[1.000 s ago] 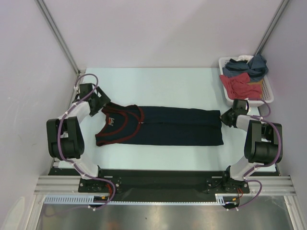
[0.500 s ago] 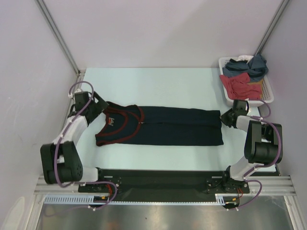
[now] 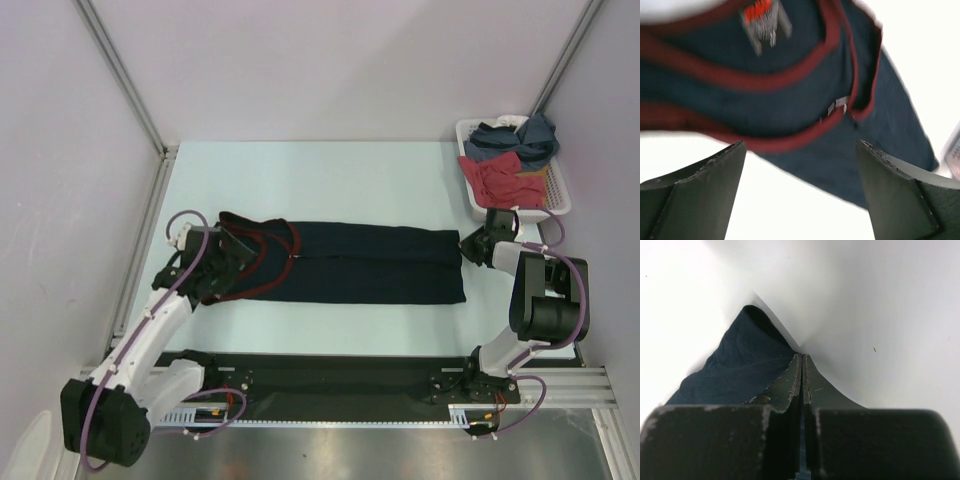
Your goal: Fold and stack the tank tops
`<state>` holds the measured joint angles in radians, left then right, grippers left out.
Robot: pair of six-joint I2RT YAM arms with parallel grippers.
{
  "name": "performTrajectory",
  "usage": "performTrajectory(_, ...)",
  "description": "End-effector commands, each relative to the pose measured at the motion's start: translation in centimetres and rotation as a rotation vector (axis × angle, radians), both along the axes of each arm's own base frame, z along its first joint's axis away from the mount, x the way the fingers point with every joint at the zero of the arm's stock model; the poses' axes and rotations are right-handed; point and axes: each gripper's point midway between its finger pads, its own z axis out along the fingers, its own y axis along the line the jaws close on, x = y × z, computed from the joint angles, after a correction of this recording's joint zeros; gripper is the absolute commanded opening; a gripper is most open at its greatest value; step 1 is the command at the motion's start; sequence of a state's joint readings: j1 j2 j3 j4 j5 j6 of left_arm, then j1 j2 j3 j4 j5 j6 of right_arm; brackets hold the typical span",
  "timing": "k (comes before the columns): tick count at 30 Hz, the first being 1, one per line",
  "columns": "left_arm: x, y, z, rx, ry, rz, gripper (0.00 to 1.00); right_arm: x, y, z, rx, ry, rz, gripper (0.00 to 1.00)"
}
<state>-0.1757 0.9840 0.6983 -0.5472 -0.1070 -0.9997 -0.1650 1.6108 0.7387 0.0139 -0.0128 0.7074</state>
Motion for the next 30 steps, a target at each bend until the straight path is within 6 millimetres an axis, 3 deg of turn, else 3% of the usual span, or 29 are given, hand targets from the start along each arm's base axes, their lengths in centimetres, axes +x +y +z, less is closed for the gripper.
performTrajectory(1, -4.2, -0.9, -2.3, -0.073, 0.105, 0.094, 0.95, 0.2, -0.1, 0.9, -0.002, -0.021, -0.014, 0.0)
performTrajectory(3, -4.4, -2.6, -2.0, -0.166, 0.04, 0.088, 0.87, 0.2, -0.2, 0.9, -0.001, -0.021, -0.019, 0.0)
performTrajectory(4, -4.9, -2.8, -3.2, -0.183, 0.046, 0.1, 0.83, 0.2, -0.1, 0.9, 0.0, -0.021, -0.02, 0.0)
performTrajectory(7, -5.4, -3.2, -4.3, -0.216, 0.037, 0.126, 0.82, 0.3, -0.2, 1.2, 0.0, -0.027, -0.021, 0.0)
performTrajectory(15, -4.4, -2.0, -7.0, -0.125, 0.107, 0.213, 0.79, -0.5, -0.5, 1.2, -0.018, -0.007, -0.04, 0.0)
performTrajectory(22, -1.3, -0.2, -7.5, -0.032, 0.063, 0.302, 0.66, -1.2, -1.1, 0.9, -0.036, 0.035, -0.078, 0.0)
performTrajectory(23, -1.1, 0.1, -8.4, -0.01, 0.095, 0.307, 0.63, -1.3, -1.2, 0.9, -0.042, 0.039, -0.088, 0.0)
performTrajectory(25, 0.3, 0.3, -8.4, -0.004, 0.088, 0.316, 0.52, -1.9, -1.7, 0.8, -0.06, 0.063, -0.125, 0.0)
performTrajectory(27, 1.3, 1.7, -9.7, 0.022, 0.134, 0.332, 0.4, -2.4, -2.4, 0.7, -0.078, 0.086, -0.179, 0.0)
performTrajectory(28, 2.5, 1.3, -9.8, -0.016, 0.119, 0.313, 0.23, -3.0, -2.4, 0.4, -0.079, 0.115, -0.19, 0.0)
performTrajectory(29, 2.8, 2.3, -11.4, -0.017, 0.167, 0.307, 0.08, -3.1, -2.6, 0.4, -0.083, 0.121, -0.199, 0.0)
performTrajectory(30, 4.2, 2.3, -11.1, -0.047, 0.16, 0.296, 0.0, -3.4, -2.7, 0.2, -0.091, 0.132, -0.208, 0.0)
